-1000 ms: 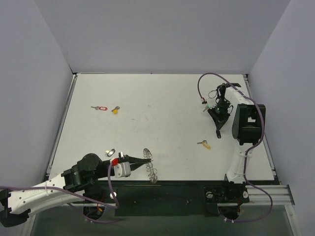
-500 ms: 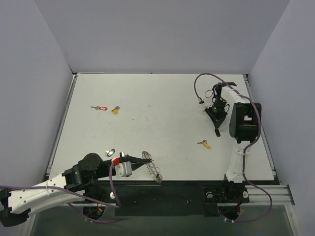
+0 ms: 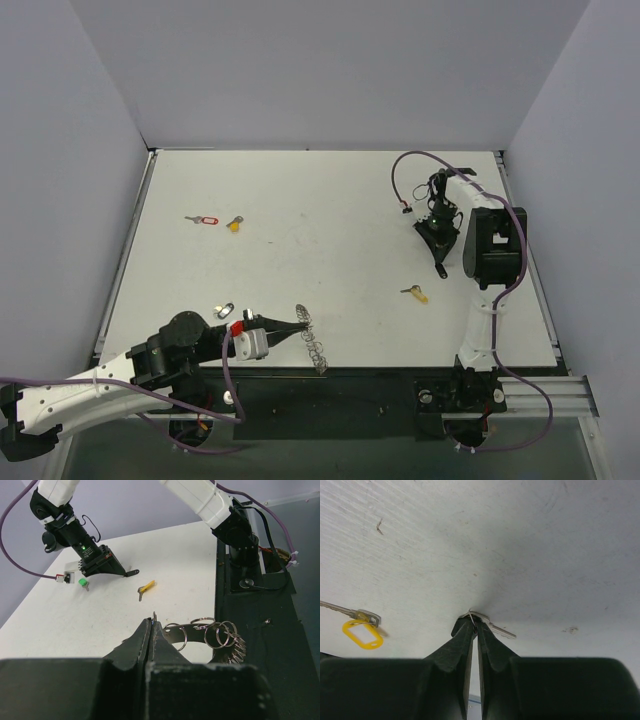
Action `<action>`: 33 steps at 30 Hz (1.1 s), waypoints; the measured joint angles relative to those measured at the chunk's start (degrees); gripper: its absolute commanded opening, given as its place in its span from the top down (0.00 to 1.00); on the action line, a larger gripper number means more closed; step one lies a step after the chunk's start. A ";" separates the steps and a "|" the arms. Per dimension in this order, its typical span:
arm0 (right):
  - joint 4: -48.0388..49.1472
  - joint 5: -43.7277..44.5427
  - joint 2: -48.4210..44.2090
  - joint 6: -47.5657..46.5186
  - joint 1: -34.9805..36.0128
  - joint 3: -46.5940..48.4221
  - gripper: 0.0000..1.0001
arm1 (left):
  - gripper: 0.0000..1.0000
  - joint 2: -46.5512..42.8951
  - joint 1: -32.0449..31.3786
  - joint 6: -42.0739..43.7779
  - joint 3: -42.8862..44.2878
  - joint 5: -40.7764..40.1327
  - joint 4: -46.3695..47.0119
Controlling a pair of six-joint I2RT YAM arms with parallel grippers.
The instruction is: Put the keys on the keyring
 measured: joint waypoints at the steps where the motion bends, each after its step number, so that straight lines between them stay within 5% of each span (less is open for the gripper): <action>1: 0.02 0.00 0.00 0.07 0.00 0.00 0.89 | 1.00 0.00 0.00 0.00 0.00 0.00 0.00; 7: 0.02 -0.04 0.00 0.44 0.00 0.00 0.75 | 1.00 0.04 0.02 0.00 -0.02 0.00 0.35; 21: 0.04 -2.73 -3.23 0.83 -1.07 -0.11 0.68 | 1.00 0.74 0.68 -1.99 -1.33 0.20 3.37; 28: 0.63 -10.23 -19.19 -2.75 -1.97 -5.79 0.66 | 1.00 6.27 2.51 -8.15 -5.05 1.79 14.73; 33: -0.76 -26.29 -38.05 -13.62 2.56 -14.86 0.61 | 1.00 14.93 3.37 -11.30 -5.57 2.16 23.91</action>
